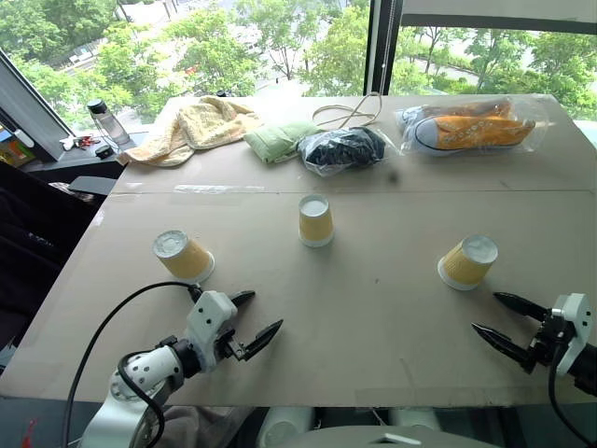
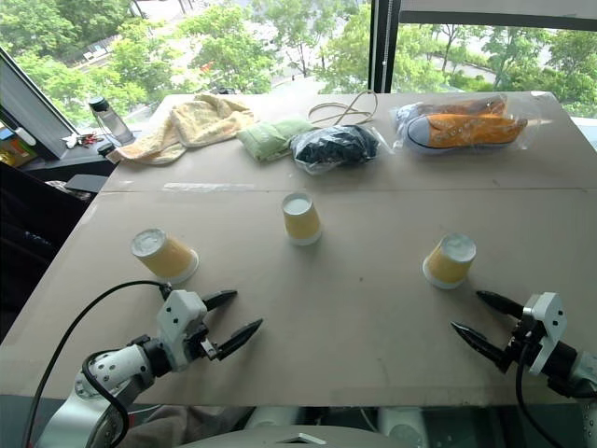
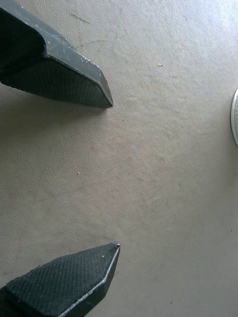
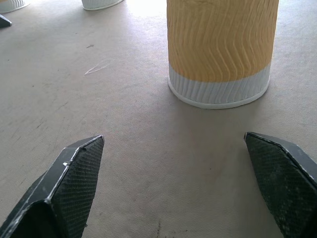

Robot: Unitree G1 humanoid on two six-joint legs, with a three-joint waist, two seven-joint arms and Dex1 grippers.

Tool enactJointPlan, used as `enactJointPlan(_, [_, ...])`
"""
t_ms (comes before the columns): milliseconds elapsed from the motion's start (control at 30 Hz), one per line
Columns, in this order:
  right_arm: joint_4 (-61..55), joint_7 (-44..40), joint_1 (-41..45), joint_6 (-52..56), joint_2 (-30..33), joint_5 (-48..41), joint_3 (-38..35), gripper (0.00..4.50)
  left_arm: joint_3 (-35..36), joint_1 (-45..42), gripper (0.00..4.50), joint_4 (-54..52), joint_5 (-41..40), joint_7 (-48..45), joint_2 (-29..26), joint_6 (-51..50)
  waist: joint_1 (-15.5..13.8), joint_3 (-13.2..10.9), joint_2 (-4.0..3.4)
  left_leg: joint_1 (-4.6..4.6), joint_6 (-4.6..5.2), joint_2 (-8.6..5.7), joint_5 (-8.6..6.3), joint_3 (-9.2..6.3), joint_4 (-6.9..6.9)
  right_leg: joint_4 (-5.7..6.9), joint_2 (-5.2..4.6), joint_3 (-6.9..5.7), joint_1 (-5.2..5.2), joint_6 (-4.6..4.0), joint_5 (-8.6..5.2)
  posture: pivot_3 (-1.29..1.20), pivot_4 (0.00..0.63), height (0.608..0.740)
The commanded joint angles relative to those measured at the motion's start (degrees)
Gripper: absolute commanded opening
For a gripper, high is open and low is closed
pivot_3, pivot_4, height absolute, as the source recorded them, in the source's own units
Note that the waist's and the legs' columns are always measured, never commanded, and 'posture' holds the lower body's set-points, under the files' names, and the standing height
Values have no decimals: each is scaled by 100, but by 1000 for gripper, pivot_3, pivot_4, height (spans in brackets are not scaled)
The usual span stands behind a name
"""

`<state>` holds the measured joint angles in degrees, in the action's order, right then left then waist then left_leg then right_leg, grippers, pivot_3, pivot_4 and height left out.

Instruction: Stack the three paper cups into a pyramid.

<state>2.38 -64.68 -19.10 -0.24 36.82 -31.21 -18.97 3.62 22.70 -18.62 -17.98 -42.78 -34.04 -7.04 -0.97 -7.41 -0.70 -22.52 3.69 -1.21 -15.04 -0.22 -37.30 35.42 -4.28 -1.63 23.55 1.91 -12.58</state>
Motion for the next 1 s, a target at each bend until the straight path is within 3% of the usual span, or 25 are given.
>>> enactJointPlan(33, [-150, -76, 35, 32, 52, -87, -108, 4500, -285, 283, 4439, 217, 45, -184, 103, -18, 0, 0, -1, 0, 0, 0, 0, 0, 0, 0, 0, 0, 0, 0, 0, 0, 150, 740])
enactJointPlan(767, [-388, -114, 46, 200, 95, -166, -163, 4500, -189, 383, 4439, -360, -315, -176, 253, -226, -23, -17, 6, -10, 10, -1, 6, 2, -2, -2, 0, -3, 1, -1, 1, 0, 150, 740])
enactJointPlan(1000, [-968, -496, -298, 351, 202, -332, -66, 4500, 30, 612, 4439, -584, -494, 53, 702, 126, -18, -46, 27, -12, 10, 0, 6, 2, -2, -2, 0, -4, 4, 0, 1, 0, 150, 740])
